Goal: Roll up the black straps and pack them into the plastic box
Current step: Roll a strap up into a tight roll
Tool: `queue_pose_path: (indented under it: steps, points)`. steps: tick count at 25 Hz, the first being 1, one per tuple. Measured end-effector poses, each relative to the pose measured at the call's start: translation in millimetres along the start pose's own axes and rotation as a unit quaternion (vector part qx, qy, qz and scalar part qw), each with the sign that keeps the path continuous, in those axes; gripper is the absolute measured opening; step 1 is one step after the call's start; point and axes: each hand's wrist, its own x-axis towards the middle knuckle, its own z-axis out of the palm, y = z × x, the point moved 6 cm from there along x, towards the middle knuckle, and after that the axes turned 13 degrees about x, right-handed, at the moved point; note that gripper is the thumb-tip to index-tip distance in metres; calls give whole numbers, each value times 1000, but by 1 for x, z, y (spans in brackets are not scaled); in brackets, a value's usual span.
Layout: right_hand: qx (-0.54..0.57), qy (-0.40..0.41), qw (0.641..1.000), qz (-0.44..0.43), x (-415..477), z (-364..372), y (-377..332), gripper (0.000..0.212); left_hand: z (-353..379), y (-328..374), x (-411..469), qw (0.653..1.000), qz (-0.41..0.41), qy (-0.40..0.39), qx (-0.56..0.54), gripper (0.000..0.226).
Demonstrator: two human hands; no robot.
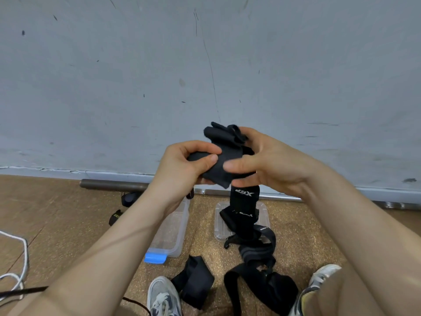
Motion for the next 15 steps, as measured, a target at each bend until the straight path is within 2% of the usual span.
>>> queue_pose_path:
  steps: [2,4,7,12,15]
  points:
    - [-36,6,999,-15,1,5,7,77,-2,1,2,1000,-6,8,-28,14]
    - [-10,49,997,-64,6,4,8,76,1,4,3,998,-6,-34,-42,19]
    - [37,87,989,-113,10,-5,5,75,-5,8,3,997,19,-75,28,31]
    - [119,83,984,-107,9,-8,2,57,-22,10,2,998,20,3,65,12]
    - [169,82,976,-113,10,-5,3,59,-17,11,0,998,23,4,61,7]
